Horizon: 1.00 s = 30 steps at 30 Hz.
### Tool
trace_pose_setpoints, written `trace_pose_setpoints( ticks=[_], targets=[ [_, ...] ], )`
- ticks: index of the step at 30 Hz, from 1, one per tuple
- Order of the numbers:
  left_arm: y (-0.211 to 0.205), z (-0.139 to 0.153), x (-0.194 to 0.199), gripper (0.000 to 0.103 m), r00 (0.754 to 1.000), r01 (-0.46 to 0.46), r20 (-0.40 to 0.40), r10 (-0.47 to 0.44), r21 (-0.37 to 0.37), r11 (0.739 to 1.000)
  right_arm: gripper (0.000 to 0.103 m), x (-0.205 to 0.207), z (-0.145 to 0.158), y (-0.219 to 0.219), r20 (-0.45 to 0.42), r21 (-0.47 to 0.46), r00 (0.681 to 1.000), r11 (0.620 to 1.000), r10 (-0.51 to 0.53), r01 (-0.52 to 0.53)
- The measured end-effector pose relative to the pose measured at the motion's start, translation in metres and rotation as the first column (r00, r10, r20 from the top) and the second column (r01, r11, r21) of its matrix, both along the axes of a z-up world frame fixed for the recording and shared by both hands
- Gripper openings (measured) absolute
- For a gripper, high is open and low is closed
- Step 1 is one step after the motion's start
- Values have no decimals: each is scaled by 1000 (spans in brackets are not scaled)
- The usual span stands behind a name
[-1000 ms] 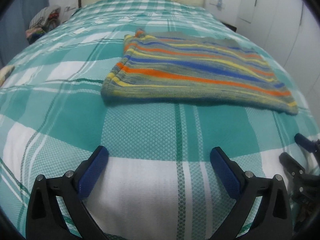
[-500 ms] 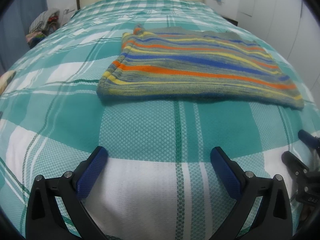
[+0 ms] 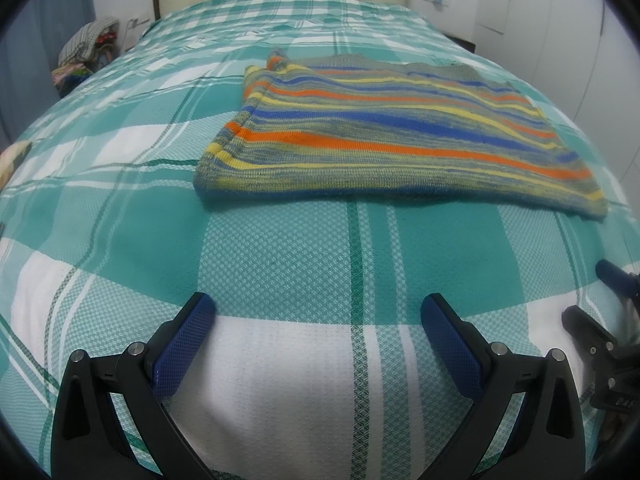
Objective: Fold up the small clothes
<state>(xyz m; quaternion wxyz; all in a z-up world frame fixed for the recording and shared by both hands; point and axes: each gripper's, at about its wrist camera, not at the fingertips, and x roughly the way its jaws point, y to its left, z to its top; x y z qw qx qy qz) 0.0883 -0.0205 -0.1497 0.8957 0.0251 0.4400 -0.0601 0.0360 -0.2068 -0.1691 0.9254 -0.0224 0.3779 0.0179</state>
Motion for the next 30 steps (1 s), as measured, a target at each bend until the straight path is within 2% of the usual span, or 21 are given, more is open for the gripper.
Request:
trace_pose_setpoints(
  ticks=[30],
  targets=[
    [-1,1,-1,103,1000,0,3,0,-3,1000,98,0,-1,2,-3,-5,1000,1000,-4,4]
  ],
)
